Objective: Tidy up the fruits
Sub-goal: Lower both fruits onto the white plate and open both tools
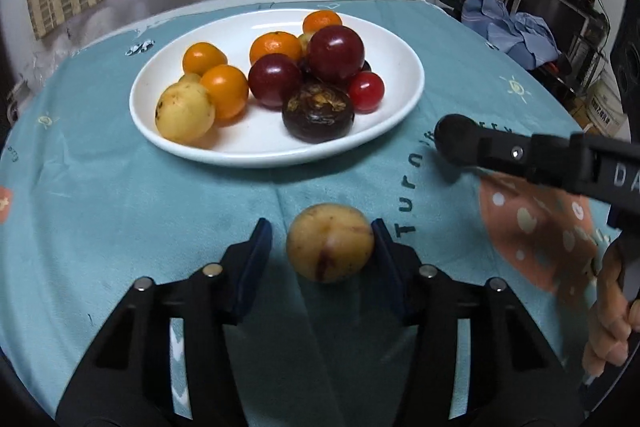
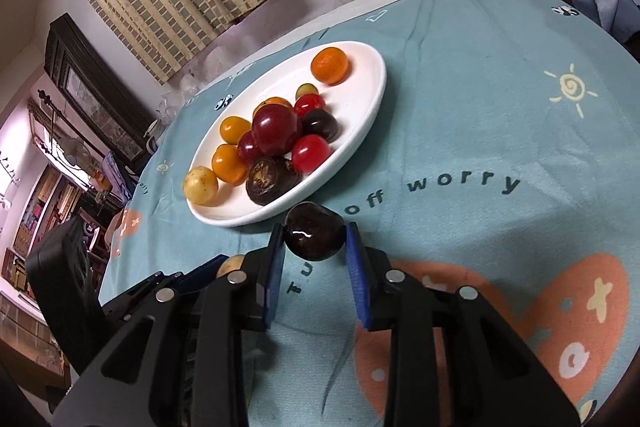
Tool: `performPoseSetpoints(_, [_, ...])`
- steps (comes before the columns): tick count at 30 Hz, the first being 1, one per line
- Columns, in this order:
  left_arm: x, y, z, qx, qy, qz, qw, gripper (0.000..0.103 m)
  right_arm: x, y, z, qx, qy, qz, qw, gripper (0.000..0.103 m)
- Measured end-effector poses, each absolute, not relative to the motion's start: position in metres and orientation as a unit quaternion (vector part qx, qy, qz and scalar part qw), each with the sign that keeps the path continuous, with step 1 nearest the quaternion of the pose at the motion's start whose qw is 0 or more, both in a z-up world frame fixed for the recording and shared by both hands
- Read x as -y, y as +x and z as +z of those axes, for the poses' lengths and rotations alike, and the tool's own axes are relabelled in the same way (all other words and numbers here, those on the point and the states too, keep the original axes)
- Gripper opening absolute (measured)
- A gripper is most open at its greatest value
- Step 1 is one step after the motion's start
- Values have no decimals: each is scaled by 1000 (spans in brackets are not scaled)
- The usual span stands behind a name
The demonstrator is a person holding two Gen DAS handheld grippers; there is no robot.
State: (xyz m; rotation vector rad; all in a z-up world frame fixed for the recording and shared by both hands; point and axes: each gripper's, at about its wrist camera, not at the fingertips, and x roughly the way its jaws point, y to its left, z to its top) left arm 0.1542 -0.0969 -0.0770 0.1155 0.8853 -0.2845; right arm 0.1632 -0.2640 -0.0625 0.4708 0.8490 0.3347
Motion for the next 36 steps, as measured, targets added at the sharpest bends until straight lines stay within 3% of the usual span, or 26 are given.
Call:
performPoseSetpoints(2, [98,153,-77,-424,52,-150,891,42,265,163,-62,-405,226,160,871,31])
performPoseSetpoints(7, [86,145,-67,-409,36,-143,901,41,269,156,-51,-384,221,156,883,31])
performPoseSetpoints(13, [62,158,-19,-376,22,-123,918,41,267,159,-13,-347,195,162,903,31])
performPoseSetpoints(20, [44,247,18,-373,29,-85,924,41,235,252,19,-372,151,162,901,31])
performPoseSetpoints(28, [37,336,-20,-403,32,-69,912,42,199,350,-13,-434,145,159,875,32])
performPoseSetpoints(29, [36,340,-24,-404,30,-68,912,43,193,359,-20,-442,142,158,872,33])
performPoseSetpoints(32, [37,346,-31,-398,34,-61,915,66,187,374,-36,-470,154,153,855,34])
performPoseSetpoints(36, [41,339,-29,-392,48,-61,917,72,190,368,-37,-464,173,156,855,34])
